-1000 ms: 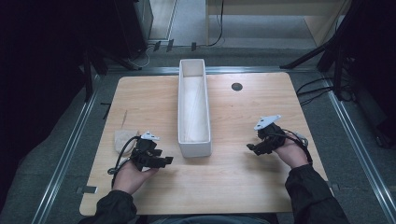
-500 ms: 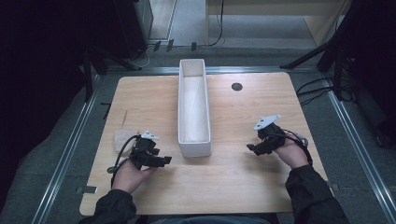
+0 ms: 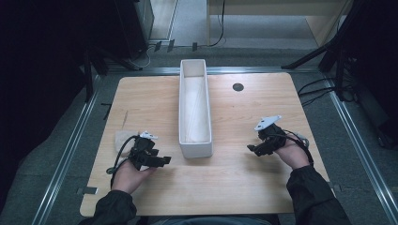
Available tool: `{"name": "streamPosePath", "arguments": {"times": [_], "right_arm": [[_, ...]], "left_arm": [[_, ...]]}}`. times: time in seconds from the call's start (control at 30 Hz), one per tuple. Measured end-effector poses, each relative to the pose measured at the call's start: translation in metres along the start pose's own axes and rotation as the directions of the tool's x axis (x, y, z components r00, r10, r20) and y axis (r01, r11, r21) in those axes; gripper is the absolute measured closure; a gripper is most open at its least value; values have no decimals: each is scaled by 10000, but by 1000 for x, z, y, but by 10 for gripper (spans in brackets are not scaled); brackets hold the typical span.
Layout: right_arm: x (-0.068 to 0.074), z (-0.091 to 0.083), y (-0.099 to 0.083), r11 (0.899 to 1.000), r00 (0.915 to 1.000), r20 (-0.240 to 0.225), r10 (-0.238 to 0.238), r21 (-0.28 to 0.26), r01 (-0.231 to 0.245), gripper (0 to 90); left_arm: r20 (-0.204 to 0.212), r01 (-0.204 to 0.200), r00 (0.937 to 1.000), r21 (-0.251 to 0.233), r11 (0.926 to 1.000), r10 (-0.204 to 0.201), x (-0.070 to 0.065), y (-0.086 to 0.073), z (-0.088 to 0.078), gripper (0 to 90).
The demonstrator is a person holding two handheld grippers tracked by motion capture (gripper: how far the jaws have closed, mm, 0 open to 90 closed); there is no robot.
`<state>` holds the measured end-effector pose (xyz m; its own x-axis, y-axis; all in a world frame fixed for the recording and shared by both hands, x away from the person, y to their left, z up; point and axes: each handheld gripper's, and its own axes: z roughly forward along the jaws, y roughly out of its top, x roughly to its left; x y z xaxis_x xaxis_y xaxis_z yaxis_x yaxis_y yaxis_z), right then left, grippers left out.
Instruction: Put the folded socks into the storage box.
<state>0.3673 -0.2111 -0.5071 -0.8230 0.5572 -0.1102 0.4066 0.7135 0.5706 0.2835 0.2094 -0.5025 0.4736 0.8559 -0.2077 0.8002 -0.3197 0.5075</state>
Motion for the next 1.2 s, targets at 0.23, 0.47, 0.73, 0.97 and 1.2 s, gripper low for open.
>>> {"name": "streamPosePath", "arguments": {"times": [0.23, 0.47, 0.73, 0.97, 1.2], "right_arm": [[0, 0, 0, 10000, 10000, -4, 24, -10, -24, 211], [0, 0, 0, 10000, 10000, -5, 10, 43, -10, 211], [2, 0, 1, 10000, 10000, 3, -45, 28, 45, 211], [1, -1, 2, 9988, 9995, -78, 291, -391, -294, 205], [2, -1, 1, 9993, 9997, -99, 217, -311, -220, 206]], "left_arm": [[31, 173, 9998, 75, 9998, -173, 3, 0, -1, 331], [209, 289, 9994, 160, 9995, -292, 3, 0, -3, 295], [320, 535, 9980, 101, 9985, -538, 4, 3, -5, 249], [382, 341, 9987, 227, 9992, -349, 2, 5, -3, 208], [274, 320, 9991, 270, 9991, -327, 1, 8, -5, 149]]}}
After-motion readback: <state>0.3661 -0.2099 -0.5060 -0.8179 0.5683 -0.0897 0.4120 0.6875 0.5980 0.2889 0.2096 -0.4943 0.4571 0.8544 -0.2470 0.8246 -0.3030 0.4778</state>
